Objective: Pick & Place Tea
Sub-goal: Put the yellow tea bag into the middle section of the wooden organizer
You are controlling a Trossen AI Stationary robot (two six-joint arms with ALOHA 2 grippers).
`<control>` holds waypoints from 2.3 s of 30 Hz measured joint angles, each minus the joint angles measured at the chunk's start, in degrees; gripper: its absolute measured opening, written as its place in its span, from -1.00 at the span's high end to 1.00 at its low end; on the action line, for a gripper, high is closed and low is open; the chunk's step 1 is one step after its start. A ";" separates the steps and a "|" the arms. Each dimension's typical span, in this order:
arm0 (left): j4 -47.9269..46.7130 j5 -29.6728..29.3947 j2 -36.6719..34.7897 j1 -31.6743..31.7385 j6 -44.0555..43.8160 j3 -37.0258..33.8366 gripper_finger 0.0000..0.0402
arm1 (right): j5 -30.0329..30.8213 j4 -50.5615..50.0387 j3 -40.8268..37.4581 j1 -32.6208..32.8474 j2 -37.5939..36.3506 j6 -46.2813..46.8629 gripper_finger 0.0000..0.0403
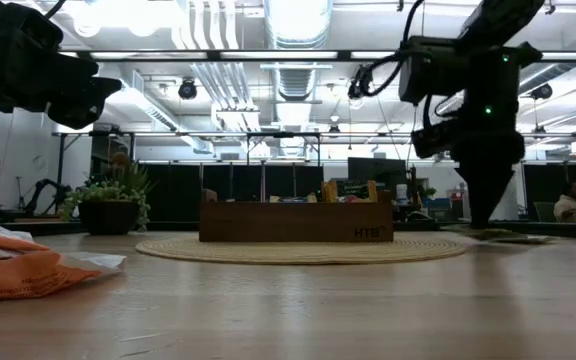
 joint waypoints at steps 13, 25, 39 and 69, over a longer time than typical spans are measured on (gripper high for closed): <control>0.00 -0.02 0.00 0.01 -0.01 0.00 0.17 | 4.68 2.09 7.08 4.49 -0.38 -2.22 0.96; 0.02 0.00 0.00 0.00 -0.01 0.00 0.17 | 27.73 17.34 13.89 9.94 0.70 -7.02 0.96; 0.04 -0.02 0.56 0.02 0.00 0.00 0.17 | 34.27 39.73 11.56 10.25 8.92 -18.15 0.96; 0.03 -0.02 1.36 0.01 -0.01 0.00 0.17 | 53.48 40.19 24.62 9.30 30.19 -13.17 0.96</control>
